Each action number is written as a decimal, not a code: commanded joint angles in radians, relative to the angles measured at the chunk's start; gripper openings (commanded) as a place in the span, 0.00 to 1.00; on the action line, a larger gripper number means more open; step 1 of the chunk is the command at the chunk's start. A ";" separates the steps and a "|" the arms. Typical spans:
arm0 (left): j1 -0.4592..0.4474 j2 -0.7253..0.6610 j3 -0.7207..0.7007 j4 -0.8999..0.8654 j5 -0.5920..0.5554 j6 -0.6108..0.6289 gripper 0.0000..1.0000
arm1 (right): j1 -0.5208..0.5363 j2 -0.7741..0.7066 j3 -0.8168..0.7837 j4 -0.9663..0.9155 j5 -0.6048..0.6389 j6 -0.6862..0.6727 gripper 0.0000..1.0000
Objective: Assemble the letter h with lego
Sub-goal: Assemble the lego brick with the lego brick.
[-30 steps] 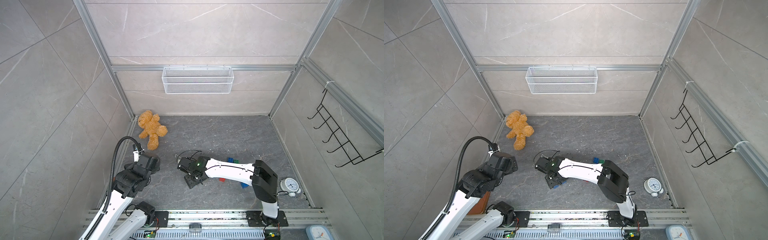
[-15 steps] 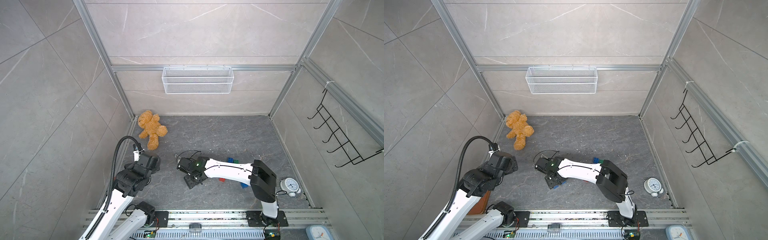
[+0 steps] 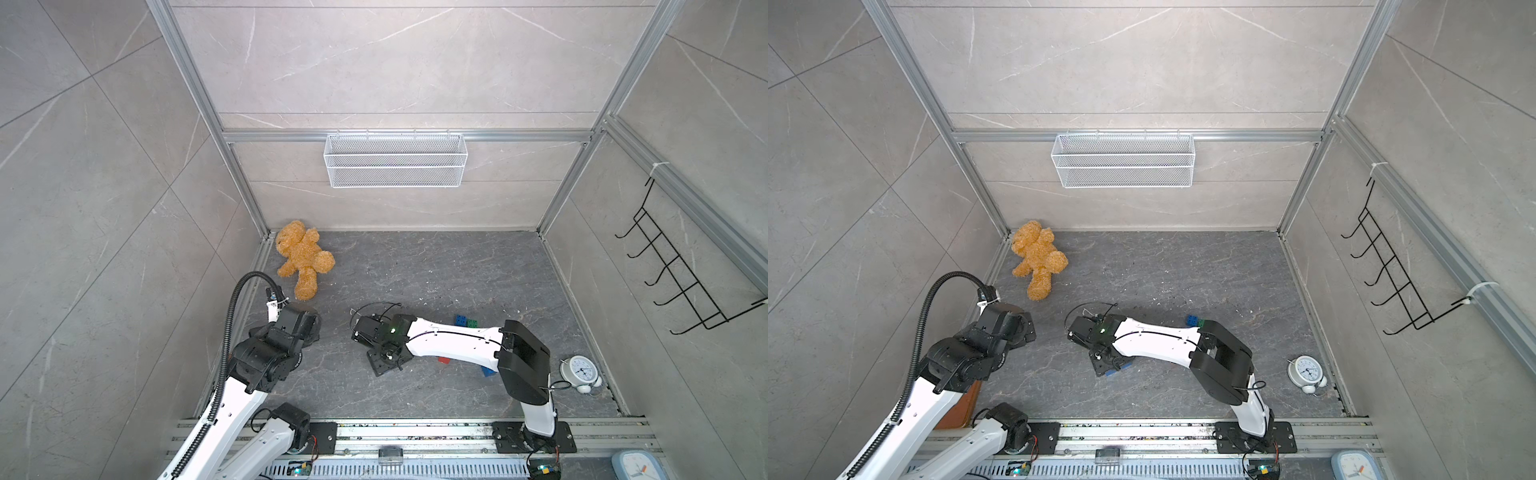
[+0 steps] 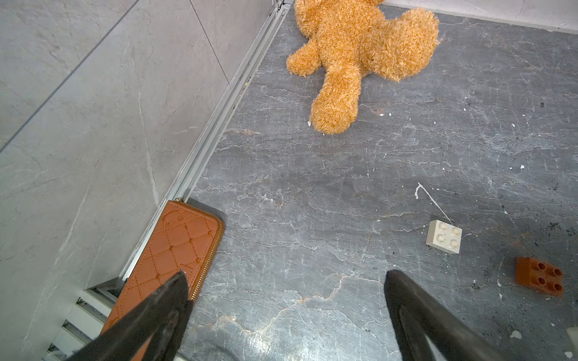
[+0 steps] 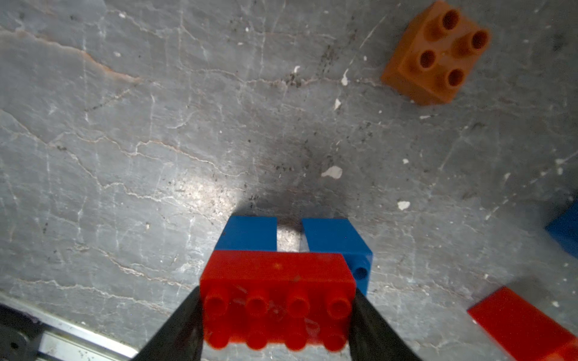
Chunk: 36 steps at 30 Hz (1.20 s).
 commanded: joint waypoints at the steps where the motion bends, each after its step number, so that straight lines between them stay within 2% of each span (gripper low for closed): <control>1: 0.005 0.000 0.006 0.015 0.007 0.018 0.99 | -0.018 0.043 0.053 -0.114 0.050 0.146 0.00; 10: 0.006 -0.002 0.003 0.017 0.017 0.022 0.99 | -0.025 0.134 0.258 -0.296 0.127 0.299 0.00; 16: 0.006 0.003 0.003 0.019 0.023 0.026 0.99 | -0.032 0.147 0.222 -0.225 0.075 0.310 0.00; 29: 0.005 0.015 0.003 0.022 0.034 0.030 0.99 | -0.039 0.145 0.177 -0.162 0.044 0.319 0.01; 32: 0.006 0.019 0.003 0.022 0.036 0.032 0.99 | -0.041 0.139 0.172 -0.158 0.041 0.321 0.08; 36: 0.005 0.026 0.003 0.021 0.039 0.032 0.99 | -0.042 0.127 0.155 -0.138 0.023 0.315 0.30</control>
